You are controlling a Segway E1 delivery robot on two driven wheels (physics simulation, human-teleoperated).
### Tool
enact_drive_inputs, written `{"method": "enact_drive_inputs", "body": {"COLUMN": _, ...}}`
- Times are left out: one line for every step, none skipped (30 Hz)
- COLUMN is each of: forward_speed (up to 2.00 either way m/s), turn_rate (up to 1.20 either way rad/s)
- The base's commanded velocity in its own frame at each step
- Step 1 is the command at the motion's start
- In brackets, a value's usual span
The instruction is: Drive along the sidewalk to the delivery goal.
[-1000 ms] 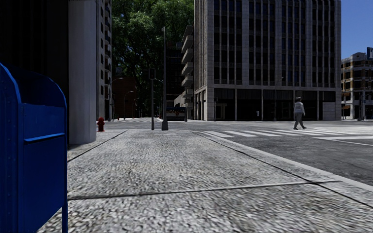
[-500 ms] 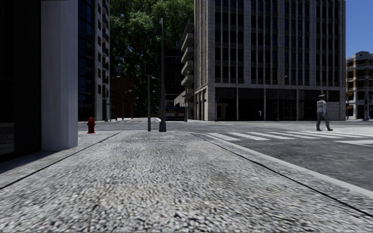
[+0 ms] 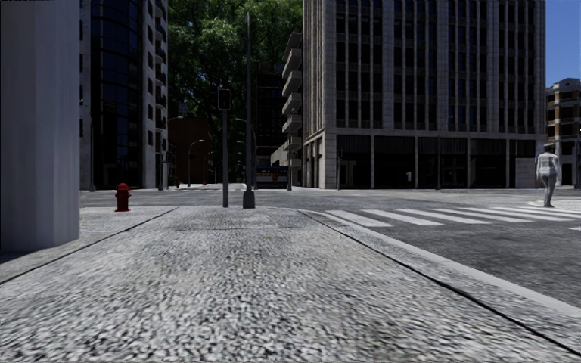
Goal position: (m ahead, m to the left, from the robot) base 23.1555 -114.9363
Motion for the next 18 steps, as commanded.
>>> {"method": "enact_drive_inputs", "body": {"forward_speed": 2.00, "turn_rate": 0.00}}
{"method": "enact_drive_inputs", "body": {"forward_speed": 2.00, "turn_rate": 0.00}}
{"method": "enact_drive_inputs", "body": {"forward_speed": 2.00, "turn_rate": 0.00}}
{"method": "enact_drive_inputs", "body": {"forward_speed": 2.00, "turn_rate": 0.00}}
{"method": "enact_drive_inputs", "body": {"forward_speed": 2.00, "turn_rate": 0.00}}
{"method": "enact_drive_inputs", "body": {"forward_speed": 2.00, "turn_rate": 0.00}}
{"method": "enact_drive_inputs", "body": {"forward_speed": 2.00, "turn_rate": 0.00}}
{"method": "enact_drive_inputs", "body": {"forward_speed": 2.00, "turn_rate": 0.00}}
{"method": "enact_drive_inputs", "body": {"forward_speed": 2.00, "turn_rate": 0.00}}
{"method": "enact_drive_inputs", "body": {"forward_speed": 2.00, "turn_rate": 0.00}}
{"method": "enact_drive_inputs", "body": {"forward_speed": 2.00, "turn_rate": 0.00}}
{"method": "enact_drive_inputs", "body": {"forward_speed": 2.00, "turn_rate": 0.00}}
{"method": "enact_drive_inputs", "body": {"forward_speed": 2.00, "turn_rate": 0.00}}
{"method": "enact_drive_inputs", "body": {"forward_speed": 2.00, "turn_rate": 0.00}}
{"method": "enact_drive_inputs", "body": {"forward_speed": 2.00, "turn_rate": 0.00}}
{"method": "enact_drive_inputs", "body": {"forward_speed": 2.00, "turn_rate": 0.00}}
{"method": "enact_drive_inputs", "body": {"forward_speed": 2.00, "turn_rate": 0.00}}
{"method": "enact_drive_inputs", "body": {"forward_speed": 2.00, "turn_rate": 0.00}}
